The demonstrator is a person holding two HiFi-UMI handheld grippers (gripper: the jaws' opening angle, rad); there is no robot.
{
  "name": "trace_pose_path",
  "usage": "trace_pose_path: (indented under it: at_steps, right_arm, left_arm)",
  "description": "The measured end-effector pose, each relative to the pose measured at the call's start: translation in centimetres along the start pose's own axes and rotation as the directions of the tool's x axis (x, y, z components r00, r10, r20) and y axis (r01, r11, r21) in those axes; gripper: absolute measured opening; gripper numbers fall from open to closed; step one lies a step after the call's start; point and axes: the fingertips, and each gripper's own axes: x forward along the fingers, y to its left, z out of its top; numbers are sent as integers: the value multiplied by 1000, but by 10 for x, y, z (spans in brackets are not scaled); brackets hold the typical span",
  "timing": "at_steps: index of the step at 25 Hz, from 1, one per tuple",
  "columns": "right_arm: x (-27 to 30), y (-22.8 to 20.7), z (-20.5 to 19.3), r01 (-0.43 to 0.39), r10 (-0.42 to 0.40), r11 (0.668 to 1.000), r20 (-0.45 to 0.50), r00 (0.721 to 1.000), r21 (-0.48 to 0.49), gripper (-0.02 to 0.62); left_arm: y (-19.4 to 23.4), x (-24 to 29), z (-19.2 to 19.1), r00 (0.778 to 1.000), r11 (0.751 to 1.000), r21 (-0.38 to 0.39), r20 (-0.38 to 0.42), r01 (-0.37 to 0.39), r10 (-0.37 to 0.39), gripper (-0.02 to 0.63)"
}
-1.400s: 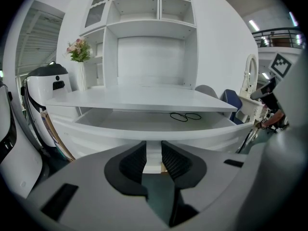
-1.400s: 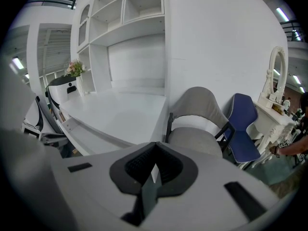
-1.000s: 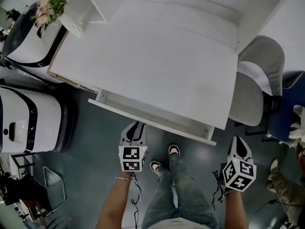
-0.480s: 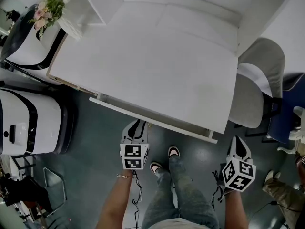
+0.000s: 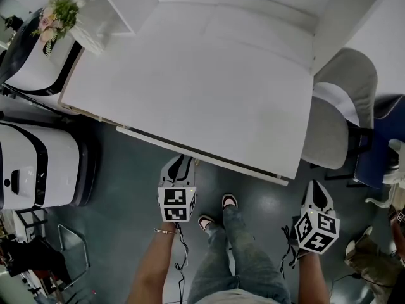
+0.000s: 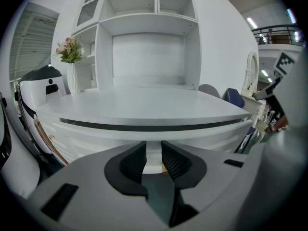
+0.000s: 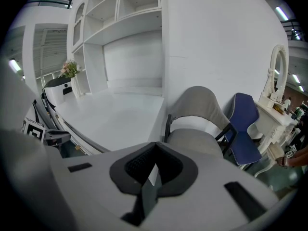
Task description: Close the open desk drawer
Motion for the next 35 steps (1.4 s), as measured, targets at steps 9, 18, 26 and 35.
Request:
trace_pose_path:
  at_steps: [9,18,26,35]
  right_arm:
    - [4,-3,2,2,-2,1000,-8,1000,3,8]
    - [6,-4,6,6,-6,1000,-6,1000,2,8]
    - [4,-1,4,8,-8,1000,-6,1000,5,8]
    - [-1,1,4,9,-9,1000,3,1000,2,8]
  left_arm:
    - [0,7,6,1000,1000,-7,0,-1,1,110]
    - [0,13,10,1000,1000,-10,1,-1,1,110]
    - [1,13,10,1000,1000,-9,6,4,-4,110]
    - [0,14,10,1000,1000,-8,10,8,-8,110]
